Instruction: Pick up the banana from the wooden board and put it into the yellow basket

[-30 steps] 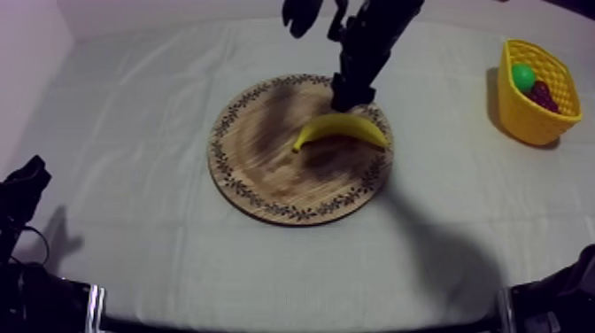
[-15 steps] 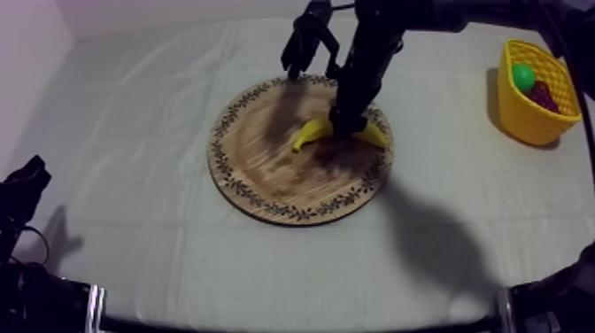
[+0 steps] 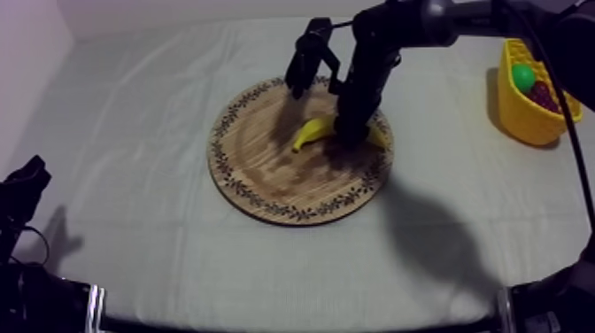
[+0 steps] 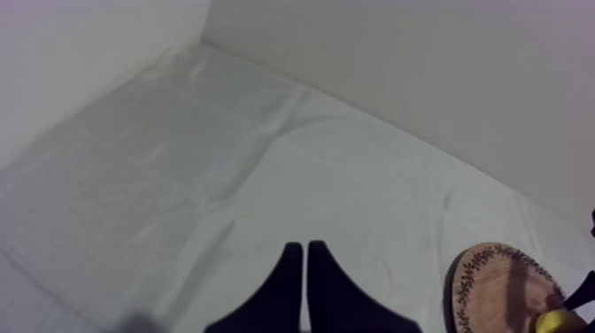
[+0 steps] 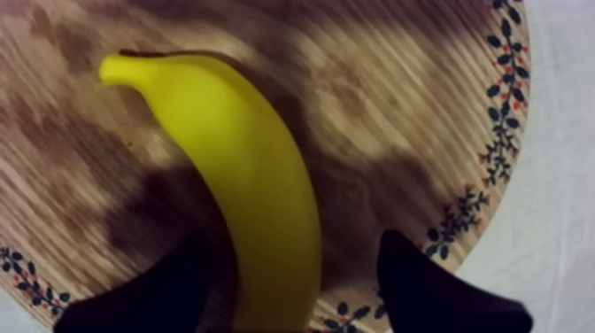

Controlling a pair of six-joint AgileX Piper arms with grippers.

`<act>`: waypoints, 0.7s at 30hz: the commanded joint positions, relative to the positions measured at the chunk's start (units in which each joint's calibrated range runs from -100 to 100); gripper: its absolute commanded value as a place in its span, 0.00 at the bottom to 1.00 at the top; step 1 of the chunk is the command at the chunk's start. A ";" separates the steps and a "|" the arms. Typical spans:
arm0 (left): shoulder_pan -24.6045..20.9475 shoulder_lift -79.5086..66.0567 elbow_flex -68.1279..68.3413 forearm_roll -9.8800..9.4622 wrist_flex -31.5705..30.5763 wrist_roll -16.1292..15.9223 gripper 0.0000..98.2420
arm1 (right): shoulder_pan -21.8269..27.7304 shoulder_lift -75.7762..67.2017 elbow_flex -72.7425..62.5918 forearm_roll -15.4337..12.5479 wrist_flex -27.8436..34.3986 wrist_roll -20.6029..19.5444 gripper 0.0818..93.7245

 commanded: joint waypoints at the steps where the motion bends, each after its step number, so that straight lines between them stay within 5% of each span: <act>1: -0.01 0.04 0.00 -0.02 0.00 -0.02 0.00 | 0.03 -0.10 0.53 0.27 -0.46 0.04 0.54; 11: -0.01 0.04 0.00 -0.02 0.00 -0.02 0.00 | -1.38 -0.64 2.01 3.17 -1.41 -1.64 0.21; 21: -0.01 0.04 0.00 -0.02 0.00 -0.02 0.00 | 0.53 -11.97 6.75 2.19 -0.87 -1.05 0.17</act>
